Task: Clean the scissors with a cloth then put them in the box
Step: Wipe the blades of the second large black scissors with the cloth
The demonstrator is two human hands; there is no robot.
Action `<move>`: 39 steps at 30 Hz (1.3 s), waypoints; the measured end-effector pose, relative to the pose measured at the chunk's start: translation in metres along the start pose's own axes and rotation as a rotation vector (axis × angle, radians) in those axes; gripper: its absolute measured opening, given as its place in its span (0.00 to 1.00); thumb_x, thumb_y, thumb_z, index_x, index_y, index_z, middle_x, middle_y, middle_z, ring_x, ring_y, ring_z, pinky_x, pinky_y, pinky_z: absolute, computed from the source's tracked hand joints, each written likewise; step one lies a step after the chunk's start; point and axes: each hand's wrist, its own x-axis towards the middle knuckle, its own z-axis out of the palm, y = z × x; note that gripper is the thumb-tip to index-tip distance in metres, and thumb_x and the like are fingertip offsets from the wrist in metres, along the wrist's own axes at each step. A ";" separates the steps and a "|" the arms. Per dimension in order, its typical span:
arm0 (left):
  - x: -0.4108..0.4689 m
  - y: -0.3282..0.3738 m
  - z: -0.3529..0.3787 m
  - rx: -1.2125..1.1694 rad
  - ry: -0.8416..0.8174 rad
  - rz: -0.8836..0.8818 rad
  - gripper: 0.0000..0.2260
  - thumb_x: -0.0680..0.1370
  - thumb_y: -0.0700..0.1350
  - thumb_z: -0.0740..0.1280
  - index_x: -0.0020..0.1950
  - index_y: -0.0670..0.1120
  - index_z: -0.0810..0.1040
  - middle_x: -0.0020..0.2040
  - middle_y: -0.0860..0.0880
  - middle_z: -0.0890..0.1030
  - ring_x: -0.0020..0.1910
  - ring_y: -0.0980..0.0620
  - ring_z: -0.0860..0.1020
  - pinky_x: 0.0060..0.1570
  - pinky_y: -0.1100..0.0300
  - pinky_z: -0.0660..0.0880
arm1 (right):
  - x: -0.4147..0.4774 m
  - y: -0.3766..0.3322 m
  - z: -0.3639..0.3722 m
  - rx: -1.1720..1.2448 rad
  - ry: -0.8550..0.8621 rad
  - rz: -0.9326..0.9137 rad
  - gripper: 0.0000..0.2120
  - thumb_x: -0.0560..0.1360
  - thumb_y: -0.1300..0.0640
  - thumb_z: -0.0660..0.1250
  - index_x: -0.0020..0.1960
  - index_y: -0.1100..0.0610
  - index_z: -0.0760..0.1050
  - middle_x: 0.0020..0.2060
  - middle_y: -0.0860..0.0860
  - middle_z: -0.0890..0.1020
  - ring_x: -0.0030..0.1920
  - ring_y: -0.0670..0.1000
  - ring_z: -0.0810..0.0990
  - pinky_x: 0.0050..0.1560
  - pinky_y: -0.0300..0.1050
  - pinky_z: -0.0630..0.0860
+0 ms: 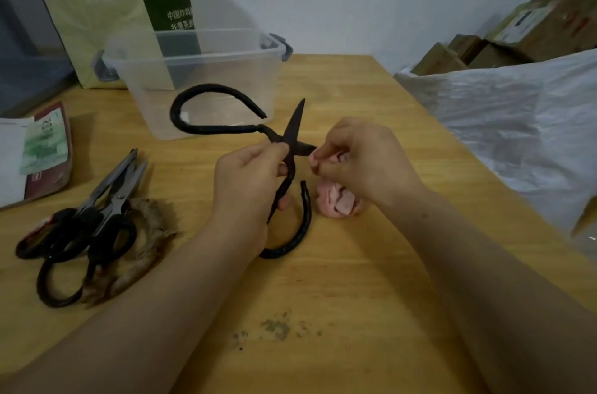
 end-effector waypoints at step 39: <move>0.005 -0.001 -0.006 -0.030 -0.064 0.119 0.06 0.79 0.38 0.63 0.50 0.40 0.80 0.40 0.43 0.80 0.36 0.54 0.79 0.21 0.64 0.65 | 0.003 0.012 -0.031 0.214 0.294 0.304 0.03 0.72 0.60 0.70 0.41 0.54 0.82 0.38 0.46 0.81 0.40 0.44 0.79 0.42 0.40 0.78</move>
